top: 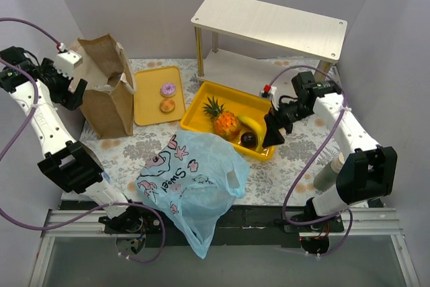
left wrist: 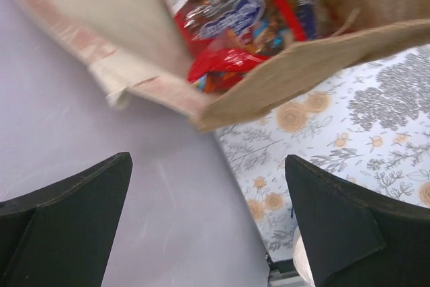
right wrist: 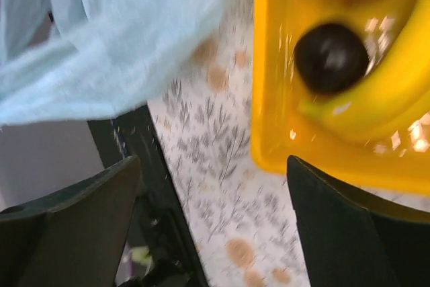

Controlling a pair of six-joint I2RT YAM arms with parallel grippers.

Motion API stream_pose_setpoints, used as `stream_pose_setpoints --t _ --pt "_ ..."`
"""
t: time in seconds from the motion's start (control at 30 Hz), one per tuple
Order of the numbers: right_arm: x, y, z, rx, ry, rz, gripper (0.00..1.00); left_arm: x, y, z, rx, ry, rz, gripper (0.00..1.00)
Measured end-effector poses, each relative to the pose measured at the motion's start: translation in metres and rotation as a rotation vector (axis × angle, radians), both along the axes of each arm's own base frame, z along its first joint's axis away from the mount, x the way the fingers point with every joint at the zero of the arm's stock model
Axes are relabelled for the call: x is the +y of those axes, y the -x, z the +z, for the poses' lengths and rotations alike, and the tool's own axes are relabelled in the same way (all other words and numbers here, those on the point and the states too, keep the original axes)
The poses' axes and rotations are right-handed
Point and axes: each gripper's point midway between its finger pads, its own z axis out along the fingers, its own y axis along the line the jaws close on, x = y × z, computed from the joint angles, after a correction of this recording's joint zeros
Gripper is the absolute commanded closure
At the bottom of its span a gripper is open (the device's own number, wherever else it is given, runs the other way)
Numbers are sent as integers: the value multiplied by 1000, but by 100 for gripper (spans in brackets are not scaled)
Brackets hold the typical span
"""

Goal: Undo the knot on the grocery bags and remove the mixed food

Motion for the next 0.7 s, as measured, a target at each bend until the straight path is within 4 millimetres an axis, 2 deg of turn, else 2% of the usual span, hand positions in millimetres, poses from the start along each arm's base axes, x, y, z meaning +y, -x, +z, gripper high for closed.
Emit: stream_pose_setpoints --t 0.03,0.17,0.27,0.33,0.47,0.6,0.7 --pt "10 -14 16 -38 -53 1 2 -6 -1 -6 8 13 -40 2" --pt "51 -47 68 -157 -213 45 1 -34 3 -21 -7 33 -227 2" --pt "86 -47 85 -168 -289 120 1 -53 14 -26 -16 29 -318 2" --pt "112 -37 81 -133 -308 183 1 -60 16 -25 -27 25 -345 2" --pt "146 -16 51 -27 -265 255 2 -62 4 -21 -69 -6 -373 2" --pt "155 -3 20 42 -191 252 1 -62 -5 -11 -124 -80 -437 2" --pt "156 -2 3 71 -143 227 2 -63 -6 -9 -136 -127 -491 2"
